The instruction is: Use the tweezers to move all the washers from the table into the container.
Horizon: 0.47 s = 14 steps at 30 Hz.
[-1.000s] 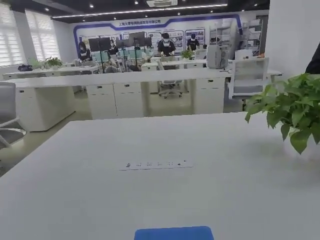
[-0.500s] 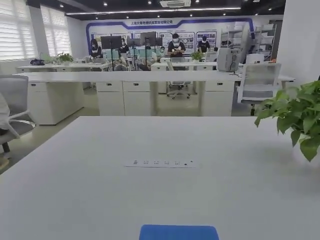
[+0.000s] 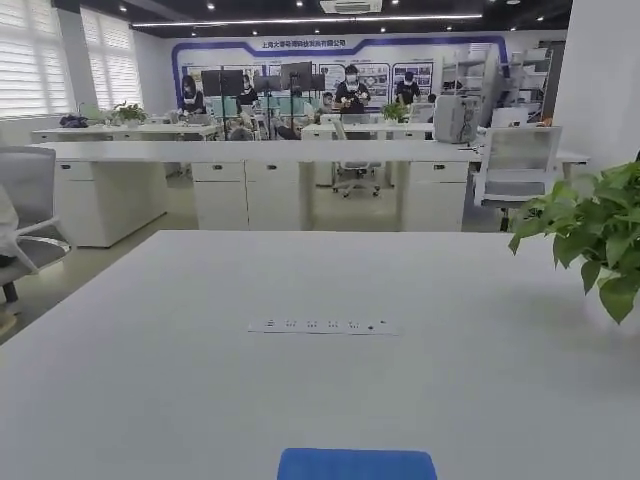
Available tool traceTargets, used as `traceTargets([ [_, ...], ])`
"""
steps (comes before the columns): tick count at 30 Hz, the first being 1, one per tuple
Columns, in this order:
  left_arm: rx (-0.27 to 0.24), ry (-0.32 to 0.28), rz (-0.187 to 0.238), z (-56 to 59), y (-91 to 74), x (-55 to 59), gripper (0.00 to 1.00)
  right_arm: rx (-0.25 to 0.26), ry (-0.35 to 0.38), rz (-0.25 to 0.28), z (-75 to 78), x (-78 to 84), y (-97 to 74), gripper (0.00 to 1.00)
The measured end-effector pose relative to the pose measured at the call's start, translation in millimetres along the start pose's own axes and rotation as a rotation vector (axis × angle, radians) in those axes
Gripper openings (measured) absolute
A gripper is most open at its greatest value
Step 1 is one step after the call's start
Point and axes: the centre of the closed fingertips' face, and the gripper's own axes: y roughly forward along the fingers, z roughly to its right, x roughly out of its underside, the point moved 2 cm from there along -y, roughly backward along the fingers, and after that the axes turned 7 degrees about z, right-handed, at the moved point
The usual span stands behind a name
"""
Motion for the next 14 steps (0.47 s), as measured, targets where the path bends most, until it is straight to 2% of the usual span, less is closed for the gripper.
traceTargets([
  [3, 0.004, -0.002, 0.015, 0.3, 0.7, -1.8, 0.99, 0.005, 0.009, -0.005, 0.9, 1.2, 0.5, 0.99],
  [7, 0.013, 0.018, 0.002, 2.2, 1.5, 0.1, 0.99, 0.004, 0.007, -0.010, 0.3, 1.5, 1.2, 0.99],
  [10, 0.033, 0.000, 0.012, 6.0, 2.2, -1.1, 0.99, 0.001, 0.011, -0.021, -0.2, 3.5, 1.6, 0.99],
  [14, 0.031, 0.003, 0.008, 5.6, 1.9, -0.4, 0.99, 0.004, 0.009, -0.018, 0.2, 3.1, 2.0, 0.99],
])
